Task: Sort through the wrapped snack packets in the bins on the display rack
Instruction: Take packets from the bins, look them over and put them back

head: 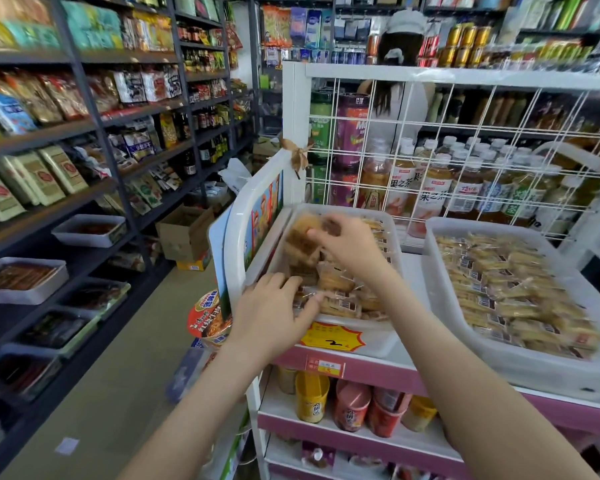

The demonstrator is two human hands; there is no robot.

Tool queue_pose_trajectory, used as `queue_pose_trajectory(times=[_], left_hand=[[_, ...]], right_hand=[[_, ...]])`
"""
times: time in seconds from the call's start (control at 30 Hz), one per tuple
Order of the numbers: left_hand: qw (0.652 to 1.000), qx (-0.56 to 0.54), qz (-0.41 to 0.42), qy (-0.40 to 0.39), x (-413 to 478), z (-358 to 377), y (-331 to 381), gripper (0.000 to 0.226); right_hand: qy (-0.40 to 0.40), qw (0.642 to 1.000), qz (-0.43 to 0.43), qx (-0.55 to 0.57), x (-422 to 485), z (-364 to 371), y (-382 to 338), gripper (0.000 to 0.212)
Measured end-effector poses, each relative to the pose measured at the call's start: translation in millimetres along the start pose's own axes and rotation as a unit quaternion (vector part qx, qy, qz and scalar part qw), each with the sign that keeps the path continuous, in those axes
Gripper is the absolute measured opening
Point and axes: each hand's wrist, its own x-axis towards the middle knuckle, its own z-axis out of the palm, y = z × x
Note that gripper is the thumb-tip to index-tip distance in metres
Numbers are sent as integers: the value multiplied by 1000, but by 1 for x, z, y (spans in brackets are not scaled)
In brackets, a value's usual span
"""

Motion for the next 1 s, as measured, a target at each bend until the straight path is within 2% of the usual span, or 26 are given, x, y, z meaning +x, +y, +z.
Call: queue_pose_trajectory(times=[0.1,0.17,0.23,0.33,0.43,0.63,0.77,0.9,1.0], left_hand=[[993,-114,-30,10,-4,-6,5,68],[966,-247,-66,46,-8,-12,12,48],[932,-343,-97,68,-10,-19,21,36],[896,-421,-110,85,-11,-29,31,25],[864,-483,-109,94,-10,-32,38,17],[830,-530,-146,95,-10,-30,44,12],[805,-563,-169,85,-11,-29,41,8],[828,-532,-159,73,-10,-30,32,11],[819,-548,-156,68,-12,-32,30,14]], right_hand=[[61,977,66,193,-14,-25,-10,17],[61,947,83,305,-32,-37,-14,12],[48,928,88,360,-52,-41,-12,17],[60,907,113,402,-75,-36,-7,31],[93,902,110,406,-89,-32,-5,23],[110,919,77,370,-97,-40,2,13],[128,943,87,295,-96,-42,11,22],[161,956,76,232,-93,-39,11,23],[135,955,45,261,-93,-38,8,21]])
